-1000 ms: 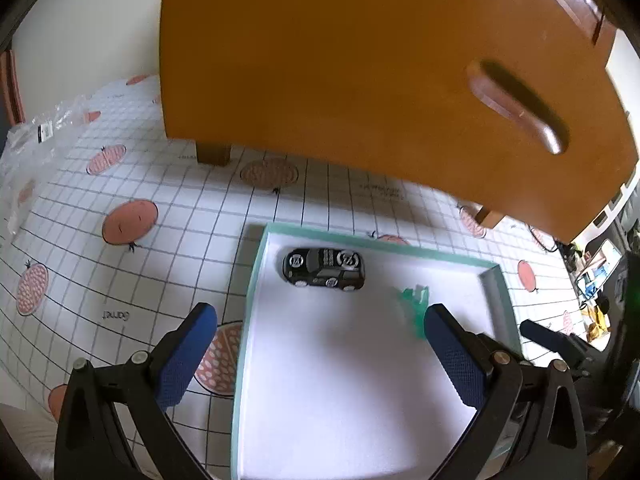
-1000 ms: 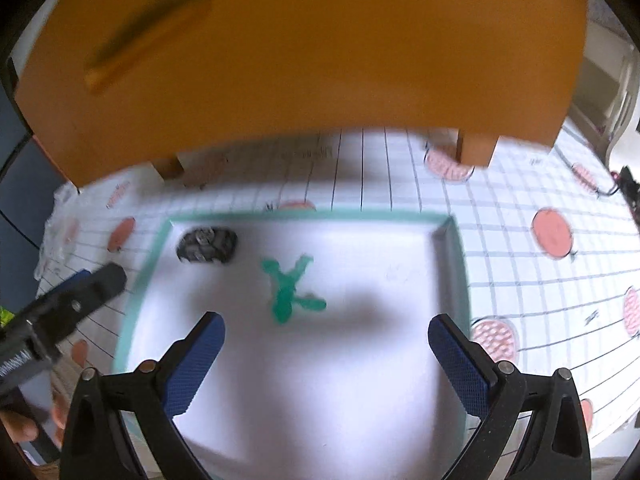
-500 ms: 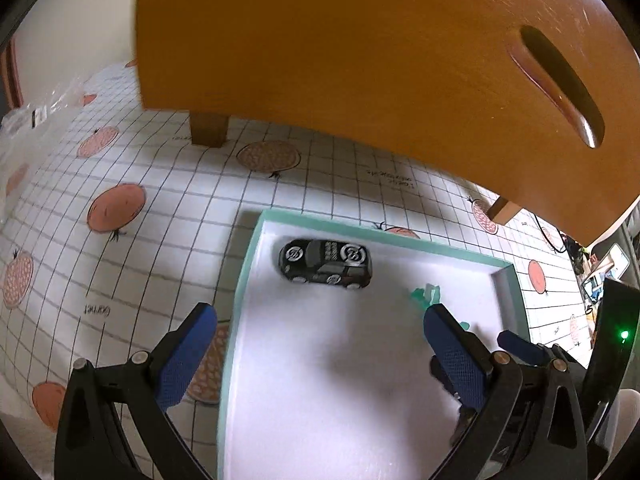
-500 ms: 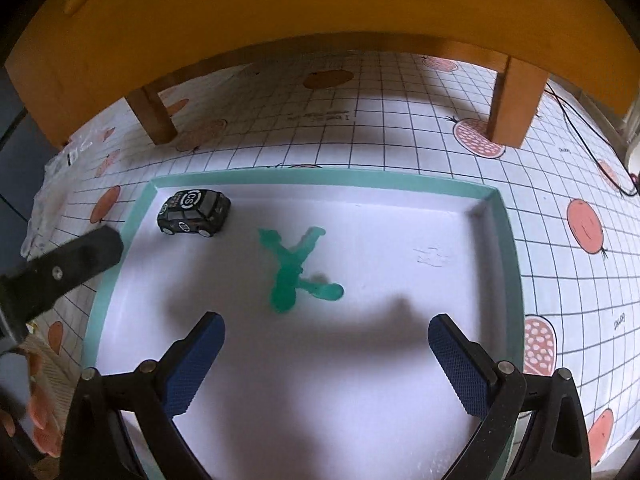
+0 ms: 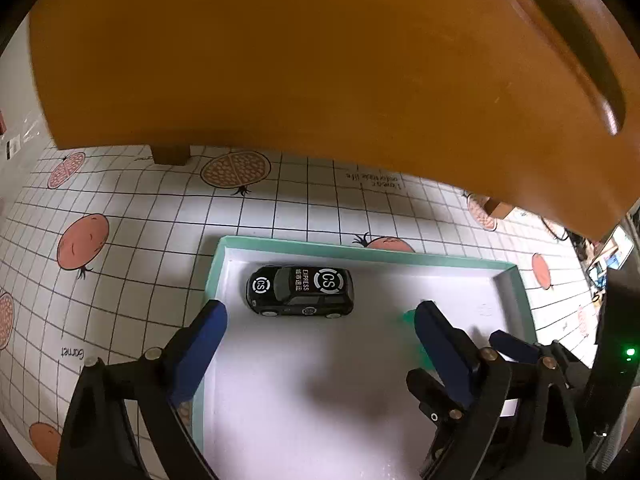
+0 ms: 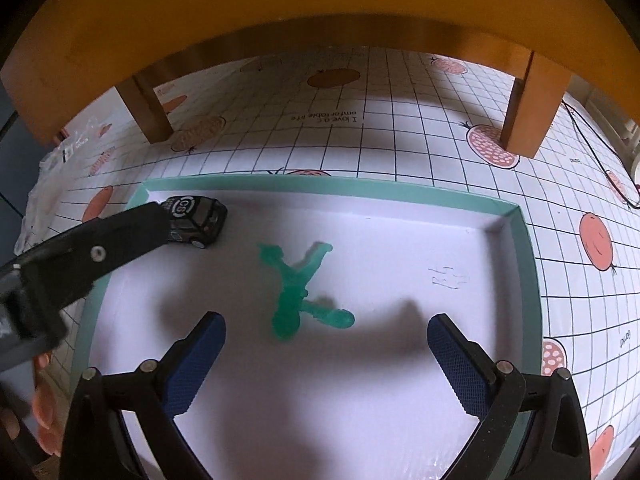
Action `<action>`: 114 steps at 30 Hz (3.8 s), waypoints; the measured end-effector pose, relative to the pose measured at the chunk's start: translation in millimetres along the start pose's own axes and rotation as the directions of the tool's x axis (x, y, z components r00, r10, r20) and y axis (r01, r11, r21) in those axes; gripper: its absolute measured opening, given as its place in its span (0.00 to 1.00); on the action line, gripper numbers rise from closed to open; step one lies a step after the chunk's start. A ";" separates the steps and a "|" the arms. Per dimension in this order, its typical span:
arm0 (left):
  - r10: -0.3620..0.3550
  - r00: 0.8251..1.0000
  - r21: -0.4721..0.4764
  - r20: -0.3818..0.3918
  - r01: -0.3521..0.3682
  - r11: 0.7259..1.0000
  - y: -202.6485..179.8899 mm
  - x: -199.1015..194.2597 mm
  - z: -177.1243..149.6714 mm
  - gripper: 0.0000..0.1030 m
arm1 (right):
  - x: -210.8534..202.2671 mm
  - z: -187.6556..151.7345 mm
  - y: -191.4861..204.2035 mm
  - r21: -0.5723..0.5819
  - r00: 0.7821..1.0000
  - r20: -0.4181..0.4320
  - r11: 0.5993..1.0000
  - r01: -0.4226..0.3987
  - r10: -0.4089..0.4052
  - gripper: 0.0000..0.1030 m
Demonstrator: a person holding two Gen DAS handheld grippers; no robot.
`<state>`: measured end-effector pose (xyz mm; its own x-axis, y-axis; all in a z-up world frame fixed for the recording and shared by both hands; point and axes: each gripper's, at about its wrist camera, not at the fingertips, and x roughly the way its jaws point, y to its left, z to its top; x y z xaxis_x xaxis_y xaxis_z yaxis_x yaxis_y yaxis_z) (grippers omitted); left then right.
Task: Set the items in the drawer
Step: 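Grasp the green rubber figure with the right tool while the left tool grasps the black toy car, then carry the green figure and black toy car up to the open drawer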
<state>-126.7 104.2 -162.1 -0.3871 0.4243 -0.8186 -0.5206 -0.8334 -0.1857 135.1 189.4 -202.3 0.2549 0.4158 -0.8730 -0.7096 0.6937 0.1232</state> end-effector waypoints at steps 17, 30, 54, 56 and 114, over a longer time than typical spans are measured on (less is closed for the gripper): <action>0.015 0.999 0.046 -0.042 -0.014 0.999 -2.5 38.7 5.0 0.86 | 10.6 6.8 14.1 -0.084 0.999 0.004 0.996 0.041 -0.040 0.75; 0.050 0.998 0.075 -0.042 -0.046 0.996 -0.9 48.8 5.8 0.74 | 7.8 7.0 16.5 -0.103 0.999 0.027 0.994 0.041 -0.039 0.41; 0.023 0.994 0.034 -0.111 -0.019 0.999 1.6 26.8 -20.3 0.73 | -11.5 -1.8 -8.1 0.045 1.000 0.012 0.999 -0.022 0.022 0.36; 0.015 0.993 0.023 -0.120 -0.012 1.000 2.6 23.2 -24.0 0.73 | -17.8 -3.6 -10.6 0.054 1.000 0.020 0.998 -0.024 0.023 0.36; -0.179 0.923 0.067 0.342 0.166 0.984 -24.8 -200.9 39.4 0.73 | -245.3 40.6 3.4 0.027 0.853 0.517 0.995 -0.100 0.071 0.36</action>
<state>-66.0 53.5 28.3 -0.5243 0.6613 -0.5365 -0.6272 -0.7260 -0.2820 96.8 113.6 31.5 0.5065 0.7082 -0.4918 -0.7134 0.6646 0.2224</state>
